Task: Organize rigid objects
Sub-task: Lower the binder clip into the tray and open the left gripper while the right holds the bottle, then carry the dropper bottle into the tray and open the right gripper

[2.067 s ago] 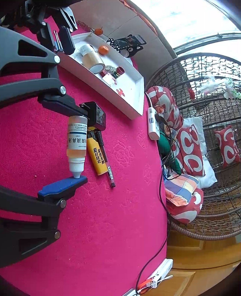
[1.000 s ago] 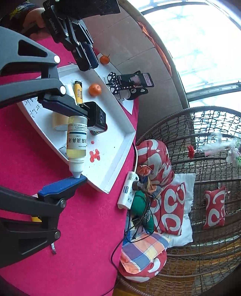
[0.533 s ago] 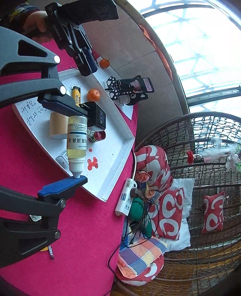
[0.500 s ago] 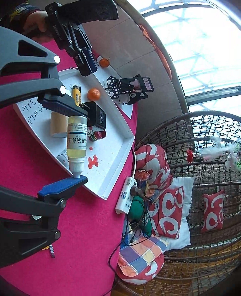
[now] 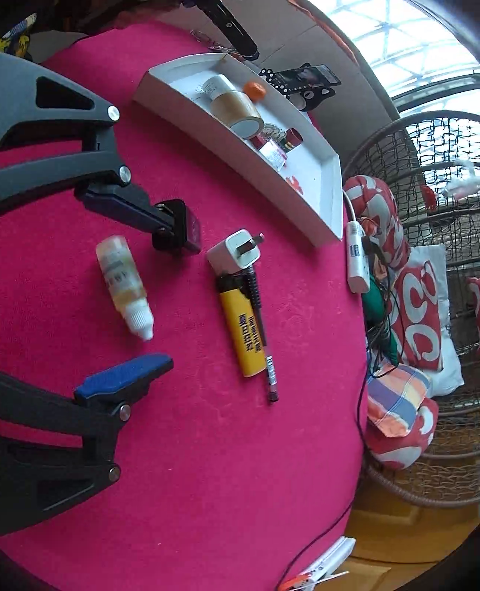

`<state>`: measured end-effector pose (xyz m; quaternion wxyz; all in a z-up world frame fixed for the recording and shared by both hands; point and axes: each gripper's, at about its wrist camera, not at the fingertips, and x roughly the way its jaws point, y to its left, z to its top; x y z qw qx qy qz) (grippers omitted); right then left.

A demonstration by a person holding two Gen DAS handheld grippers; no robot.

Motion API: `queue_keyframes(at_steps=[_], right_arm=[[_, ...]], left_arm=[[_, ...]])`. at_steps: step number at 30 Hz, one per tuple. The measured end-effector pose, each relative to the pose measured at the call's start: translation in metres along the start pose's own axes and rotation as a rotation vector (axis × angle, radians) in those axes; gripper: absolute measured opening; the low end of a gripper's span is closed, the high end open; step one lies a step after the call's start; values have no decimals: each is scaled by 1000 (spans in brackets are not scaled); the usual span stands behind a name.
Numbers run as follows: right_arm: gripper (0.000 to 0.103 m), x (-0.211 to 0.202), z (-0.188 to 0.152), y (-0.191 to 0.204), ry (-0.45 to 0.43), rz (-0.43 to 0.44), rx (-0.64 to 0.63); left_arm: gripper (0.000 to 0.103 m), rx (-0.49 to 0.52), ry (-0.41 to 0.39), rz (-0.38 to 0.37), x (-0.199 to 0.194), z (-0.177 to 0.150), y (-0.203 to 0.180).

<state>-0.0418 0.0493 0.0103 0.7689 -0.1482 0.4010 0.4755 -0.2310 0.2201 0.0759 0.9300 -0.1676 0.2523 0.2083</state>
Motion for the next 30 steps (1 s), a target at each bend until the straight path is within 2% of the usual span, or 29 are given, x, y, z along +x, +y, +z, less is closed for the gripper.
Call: queue_keyframes(at_steps=[1, 2, 9, 17, 18, 19, 25, 30], right_arm=[[84, 0, -4, -1, 10, -6, -6], [86, -1, -8, -1, 13, -2, -12], [86, -7, -34, 16, 10, 13, -157], [85, 4, -34, 29, 19, 13, -315], [77, 3, -35, 28, 18, 9, -321], [61, 1, -36, 29, 11, -3, -334], [60, -14, -42, 20, -3, -18, -299], [60, -39, -32, 0, -73, -28, -188]], left_arm=[[36, 3, 3, -3, 1, 0, -2], [36, 6, 5, -4, 1, 0, -3], [36, 2, 14, 2, 2, 0, -2], [36, 3, 29, -5, 4, -3, -5], [36, 4, 27, -4, 3, -4, -6], [36, 4, 27, -3, 3, -4, -6], [36, -9, 27, -7, 4, -5, -3], [36, -12, 19, -8, 3, -5, -3]])
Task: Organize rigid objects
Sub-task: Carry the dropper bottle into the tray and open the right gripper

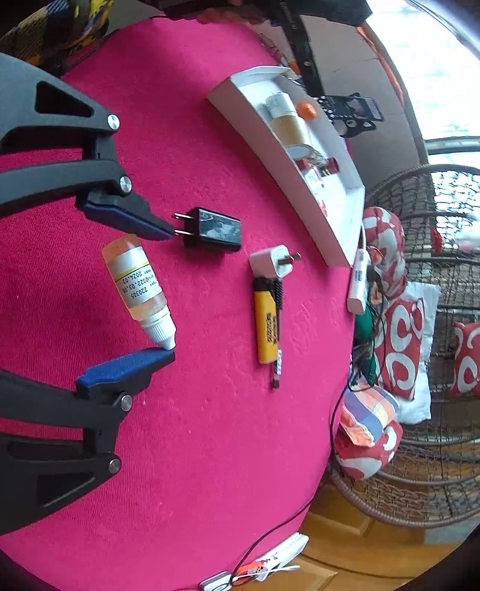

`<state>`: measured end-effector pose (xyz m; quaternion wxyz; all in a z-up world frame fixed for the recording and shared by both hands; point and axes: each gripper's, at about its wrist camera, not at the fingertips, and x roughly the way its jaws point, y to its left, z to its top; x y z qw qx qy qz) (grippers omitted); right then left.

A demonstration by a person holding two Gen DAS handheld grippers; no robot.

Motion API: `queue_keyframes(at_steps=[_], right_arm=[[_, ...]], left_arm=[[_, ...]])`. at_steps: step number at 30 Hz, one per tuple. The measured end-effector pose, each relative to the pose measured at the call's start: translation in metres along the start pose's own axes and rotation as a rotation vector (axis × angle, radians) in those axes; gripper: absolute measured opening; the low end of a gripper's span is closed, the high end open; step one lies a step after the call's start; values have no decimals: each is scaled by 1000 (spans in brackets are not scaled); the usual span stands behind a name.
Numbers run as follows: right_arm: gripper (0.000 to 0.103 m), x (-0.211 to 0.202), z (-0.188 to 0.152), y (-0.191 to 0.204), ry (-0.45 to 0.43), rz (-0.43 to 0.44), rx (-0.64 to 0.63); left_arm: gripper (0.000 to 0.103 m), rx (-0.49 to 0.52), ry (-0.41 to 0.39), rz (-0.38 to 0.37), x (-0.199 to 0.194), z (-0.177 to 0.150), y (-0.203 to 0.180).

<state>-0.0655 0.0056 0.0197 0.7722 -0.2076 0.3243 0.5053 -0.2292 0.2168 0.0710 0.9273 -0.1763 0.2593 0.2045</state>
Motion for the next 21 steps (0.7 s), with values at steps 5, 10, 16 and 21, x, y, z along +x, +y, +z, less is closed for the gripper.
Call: queue_keyframes(at_steps=[5, 10, 16, 21], right_arm=[[60, -21, 24, -12, -97, 21, 80], [60, -28, 57, 0, -170, 103, 96], [60, -18, 102, 51, -200, 231, -8], [60, 17, 125, 98, -152, 306, -75]], left_arm=[[36, -7, -20, 11, -4, 2, 4], [36, -22, -49, 47, -13, 6, 16], [36, -53, -56, 109, -19, 8, 37], [36, -56, -54, 160, -8, 19, 55]])
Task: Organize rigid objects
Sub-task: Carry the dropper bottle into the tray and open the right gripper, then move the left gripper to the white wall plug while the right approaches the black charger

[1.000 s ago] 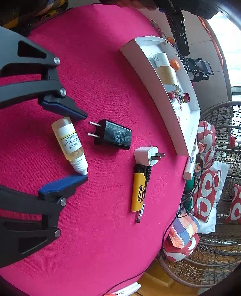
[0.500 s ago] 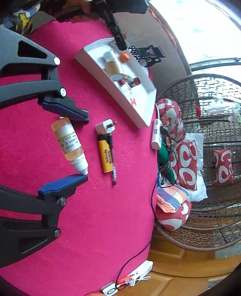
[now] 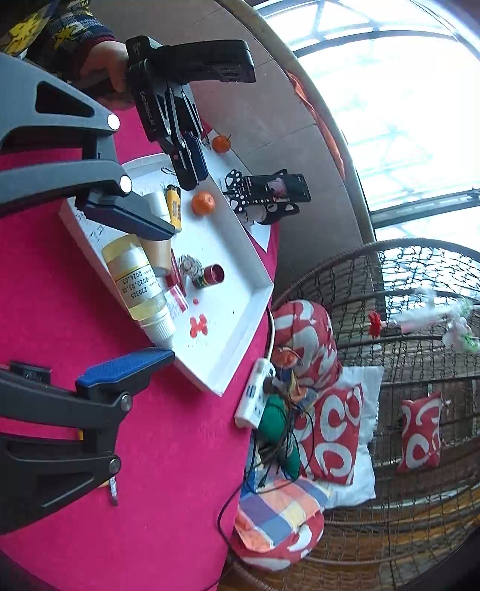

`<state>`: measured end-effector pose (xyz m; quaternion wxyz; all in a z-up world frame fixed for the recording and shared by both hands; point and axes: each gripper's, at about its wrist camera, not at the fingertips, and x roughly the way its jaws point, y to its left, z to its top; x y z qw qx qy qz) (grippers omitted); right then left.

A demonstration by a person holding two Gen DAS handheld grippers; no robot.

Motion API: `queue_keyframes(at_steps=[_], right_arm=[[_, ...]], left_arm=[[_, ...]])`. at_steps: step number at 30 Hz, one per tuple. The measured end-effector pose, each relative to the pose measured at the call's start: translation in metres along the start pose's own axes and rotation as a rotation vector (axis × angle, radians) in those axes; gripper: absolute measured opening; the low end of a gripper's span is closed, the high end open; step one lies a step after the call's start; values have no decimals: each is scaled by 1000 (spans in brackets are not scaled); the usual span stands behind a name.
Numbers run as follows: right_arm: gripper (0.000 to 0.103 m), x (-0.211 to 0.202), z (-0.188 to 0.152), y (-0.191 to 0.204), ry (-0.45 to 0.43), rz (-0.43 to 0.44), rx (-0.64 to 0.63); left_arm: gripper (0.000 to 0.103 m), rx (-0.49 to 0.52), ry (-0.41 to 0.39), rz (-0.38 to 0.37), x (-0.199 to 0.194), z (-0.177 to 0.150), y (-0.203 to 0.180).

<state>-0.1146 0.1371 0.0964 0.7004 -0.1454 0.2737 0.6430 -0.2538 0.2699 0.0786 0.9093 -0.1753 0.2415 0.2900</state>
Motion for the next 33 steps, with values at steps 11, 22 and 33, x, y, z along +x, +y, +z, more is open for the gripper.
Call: queue_keyframes(at_steps=[11, 22, 33], right_arm=[[60, 90, -1, 26, 91, -3, 27], [103, 60, -7, 11, 2, -13, 80], [103, -78, -11, -27, -372, -260, 160]], left_arm=[[36, -52, 44, 75, 44, 15, 13], [92, -114, 42, 129, 37, -5, 11], [103, 0, -118, 122, -20, -2, -24]])
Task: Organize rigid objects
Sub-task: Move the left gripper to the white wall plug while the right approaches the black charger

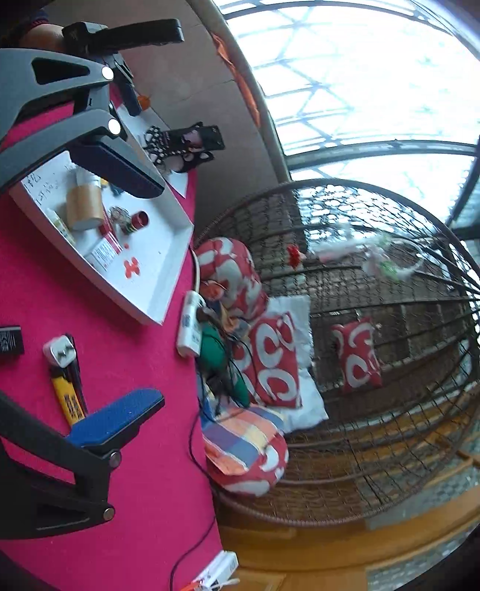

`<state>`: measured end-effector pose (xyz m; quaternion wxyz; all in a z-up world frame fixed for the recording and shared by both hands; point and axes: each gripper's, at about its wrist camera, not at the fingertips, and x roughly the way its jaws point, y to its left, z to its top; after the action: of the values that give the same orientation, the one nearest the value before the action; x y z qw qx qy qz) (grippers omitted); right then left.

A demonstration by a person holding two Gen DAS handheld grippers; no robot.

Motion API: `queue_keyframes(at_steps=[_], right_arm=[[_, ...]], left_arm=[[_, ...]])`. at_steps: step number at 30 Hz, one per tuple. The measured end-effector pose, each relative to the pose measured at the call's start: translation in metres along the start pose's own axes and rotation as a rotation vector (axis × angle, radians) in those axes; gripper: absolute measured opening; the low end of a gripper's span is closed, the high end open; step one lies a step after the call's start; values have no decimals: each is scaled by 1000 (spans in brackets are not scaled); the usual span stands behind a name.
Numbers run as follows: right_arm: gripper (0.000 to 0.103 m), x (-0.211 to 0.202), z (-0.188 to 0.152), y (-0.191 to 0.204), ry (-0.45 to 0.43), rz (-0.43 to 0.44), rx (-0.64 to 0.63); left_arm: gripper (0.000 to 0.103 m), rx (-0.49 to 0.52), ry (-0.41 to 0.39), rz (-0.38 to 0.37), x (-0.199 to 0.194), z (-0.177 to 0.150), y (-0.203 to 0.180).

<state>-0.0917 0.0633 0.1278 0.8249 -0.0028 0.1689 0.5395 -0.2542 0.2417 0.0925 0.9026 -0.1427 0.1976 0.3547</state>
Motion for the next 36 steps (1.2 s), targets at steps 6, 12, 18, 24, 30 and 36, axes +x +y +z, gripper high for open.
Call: queue_keyframes(at_steps=[6, 12, 18, 24, 30, 36], right_arm=[[103, -17, 9, -55, 29, 3, 216], [103, -35, -4, -81, -26, -83, 268], [103, -45, -13, -92, -34, -129, 263], [103, -47, -23, -101, -15, -142, 274], [103, -32, -45, -99, 92, -110, 203], [103, 16, -90, -62, 387, -45, -14]], left_arm=[[103, 10, 20, -22, 3, 0, -9], [103, 31, 25, -21, 2, 0, -16], [103, 38, 43, -32, 4, -2, -24], [103, 68, 57, -57, 4, -6, -36], [103, 75, 78, -73, 9, -9, -42], [103, 104, 103, -107, 14, -12, -53]])
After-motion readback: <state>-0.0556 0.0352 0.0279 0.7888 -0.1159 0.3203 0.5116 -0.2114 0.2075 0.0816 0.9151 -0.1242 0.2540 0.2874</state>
